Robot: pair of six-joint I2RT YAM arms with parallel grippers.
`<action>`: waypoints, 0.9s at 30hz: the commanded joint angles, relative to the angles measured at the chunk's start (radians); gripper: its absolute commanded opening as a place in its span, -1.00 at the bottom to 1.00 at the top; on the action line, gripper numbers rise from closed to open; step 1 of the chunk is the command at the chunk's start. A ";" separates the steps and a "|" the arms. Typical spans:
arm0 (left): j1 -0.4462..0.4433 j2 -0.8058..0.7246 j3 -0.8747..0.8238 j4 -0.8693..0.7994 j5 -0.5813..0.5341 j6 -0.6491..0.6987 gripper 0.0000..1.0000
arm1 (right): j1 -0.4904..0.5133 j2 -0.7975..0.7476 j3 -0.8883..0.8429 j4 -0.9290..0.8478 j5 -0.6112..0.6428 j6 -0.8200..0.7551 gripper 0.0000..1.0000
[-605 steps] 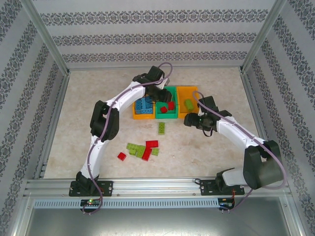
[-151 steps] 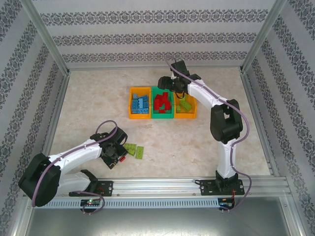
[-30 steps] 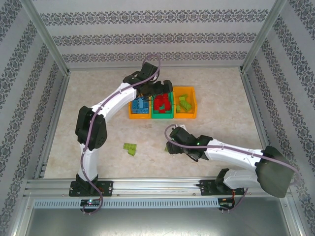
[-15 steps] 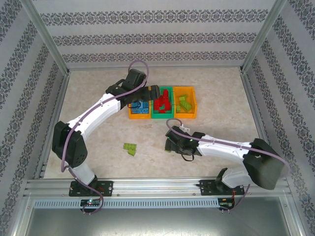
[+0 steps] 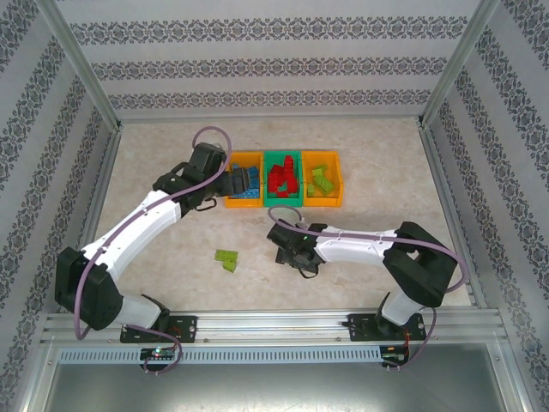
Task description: Sort the legos into containers by color
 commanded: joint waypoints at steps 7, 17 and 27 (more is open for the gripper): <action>0.037 -0.081 -0.071 -0.032 -0.043 0.042 0.99 | -0.030 0.120 0.040 -0.056 -0.025 -0.068 -0.14; 0.052 -0.134 -0.148 -0.076 -0.042 0.057 0.99 | -0.157 -0.098 -0.029 -0.038 -0.015 -0.242 -0.49; 0.053 -0.141 -0.179 -0.100 -0.027 0.013 0.99 | -0.513 -0.249 0.117 -0.090 -0.185 -0.585 -0.48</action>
